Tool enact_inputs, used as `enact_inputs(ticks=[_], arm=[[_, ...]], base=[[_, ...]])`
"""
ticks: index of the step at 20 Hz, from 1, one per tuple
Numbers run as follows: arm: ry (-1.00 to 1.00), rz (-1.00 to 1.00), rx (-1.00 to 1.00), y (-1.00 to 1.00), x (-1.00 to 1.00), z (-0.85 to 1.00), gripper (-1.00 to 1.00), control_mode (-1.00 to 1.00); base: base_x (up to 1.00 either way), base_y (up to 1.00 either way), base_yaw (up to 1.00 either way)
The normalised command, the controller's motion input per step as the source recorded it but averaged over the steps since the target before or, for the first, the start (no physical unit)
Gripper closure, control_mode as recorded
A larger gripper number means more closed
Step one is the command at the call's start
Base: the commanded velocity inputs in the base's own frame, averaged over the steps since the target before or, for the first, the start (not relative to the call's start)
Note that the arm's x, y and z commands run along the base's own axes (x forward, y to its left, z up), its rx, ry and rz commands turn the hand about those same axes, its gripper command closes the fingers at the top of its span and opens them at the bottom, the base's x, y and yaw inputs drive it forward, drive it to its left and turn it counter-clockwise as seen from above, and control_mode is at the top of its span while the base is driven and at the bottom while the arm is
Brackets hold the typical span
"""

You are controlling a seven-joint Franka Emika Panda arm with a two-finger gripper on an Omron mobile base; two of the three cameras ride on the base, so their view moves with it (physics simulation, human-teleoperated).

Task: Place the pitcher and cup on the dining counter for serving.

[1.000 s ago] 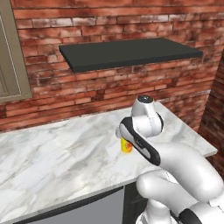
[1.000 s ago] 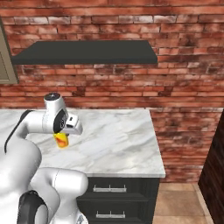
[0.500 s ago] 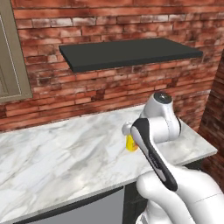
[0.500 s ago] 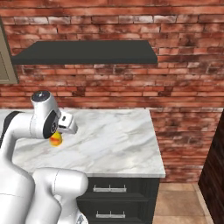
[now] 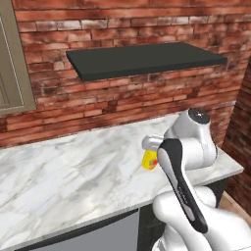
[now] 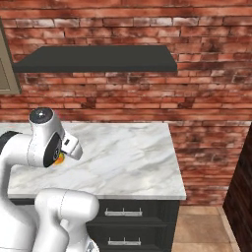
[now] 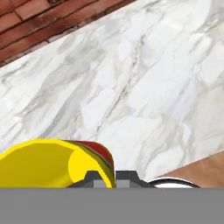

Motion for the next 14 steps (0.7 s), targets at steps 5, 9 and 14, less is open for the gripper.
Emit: enact_inputs(ticks=[5,9,14], arm=[[-0.12,0.22,0.01,-0.18,-0.44,0.15,1.0,-1.0],[-0.12,0.72,0.0,-0.19,-0.59,0.02,1.0,-1.0],[-0.12,0.83,0.0,-0.1,-0.34,0.0,1.0,-1.0]], base=[[0.0,0.0,0.0],[0.0,0.0,0.0],[0.0,0.0,0.0]])
